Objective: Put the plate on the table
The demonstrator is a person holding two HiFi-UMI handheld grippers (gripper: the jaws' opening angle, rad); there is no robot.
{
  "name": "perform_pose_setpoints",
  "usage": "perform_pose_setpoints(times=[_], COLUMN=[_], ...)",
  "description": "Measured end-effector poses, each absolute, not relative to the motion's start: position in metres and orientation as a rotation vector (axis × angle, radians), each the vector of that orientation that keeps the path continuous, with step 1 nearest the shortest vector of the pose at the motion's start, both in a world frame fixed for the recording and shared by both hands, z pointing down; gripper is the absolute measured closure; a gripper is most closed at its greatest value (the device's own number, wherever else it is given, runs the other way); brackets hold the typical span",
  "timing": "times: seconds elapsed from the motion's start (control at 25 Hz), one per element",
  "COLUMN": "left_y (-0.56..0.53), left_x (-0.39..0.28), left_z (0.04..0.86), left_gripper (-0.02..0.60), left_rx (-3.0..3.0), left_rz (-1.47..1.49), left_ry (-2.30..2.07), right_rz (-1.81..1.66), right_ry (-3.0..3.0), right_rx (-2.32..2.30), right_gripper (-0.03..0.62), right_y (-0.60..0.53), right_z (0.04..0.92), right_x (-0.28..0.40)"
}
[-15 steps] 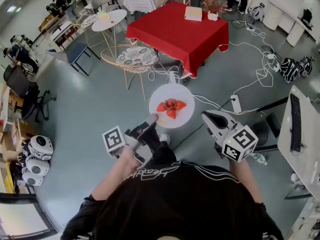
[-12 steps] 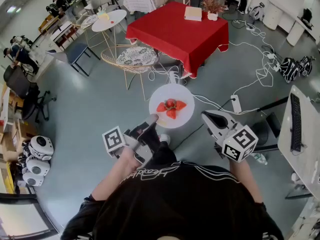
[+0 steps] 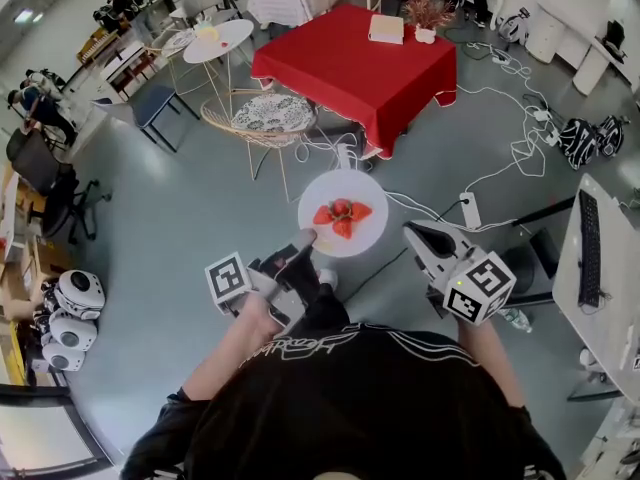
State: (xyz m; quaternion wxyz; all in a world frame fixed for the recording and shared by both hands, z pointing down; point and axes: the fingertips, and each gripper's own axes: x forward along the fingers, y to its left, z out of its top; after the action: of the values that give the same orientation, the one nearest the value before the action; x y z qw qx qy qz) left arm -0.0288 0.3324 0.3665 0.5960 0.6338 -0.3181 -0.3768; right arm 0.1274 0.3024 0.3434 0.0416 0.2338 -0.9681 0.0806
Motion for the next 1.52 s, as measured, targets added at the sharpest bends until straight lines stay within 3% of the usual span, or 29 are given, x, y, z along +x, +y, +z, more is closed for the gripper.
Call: perform_pose_setpoints(times=[0.92,1.52], left_y=[0.251,0.054], left_x=[-0.034,-0.084], left_z=[0.380,0.393], left_gripper=[0.563,0.563], left_rx=[1.492,1.459], left_rz=[-0.875,-0.806], left_ry=[-0.729,-0.694], right_rz=[0.270,0.463], right_ry=[-2.978,-2.957], right_rx=[0.743,0.853], right_gripper=[0.586,0.586], right_y=[0.220,0.033], right_z=[0.361,0.374], right_x=[0.125,0.081])
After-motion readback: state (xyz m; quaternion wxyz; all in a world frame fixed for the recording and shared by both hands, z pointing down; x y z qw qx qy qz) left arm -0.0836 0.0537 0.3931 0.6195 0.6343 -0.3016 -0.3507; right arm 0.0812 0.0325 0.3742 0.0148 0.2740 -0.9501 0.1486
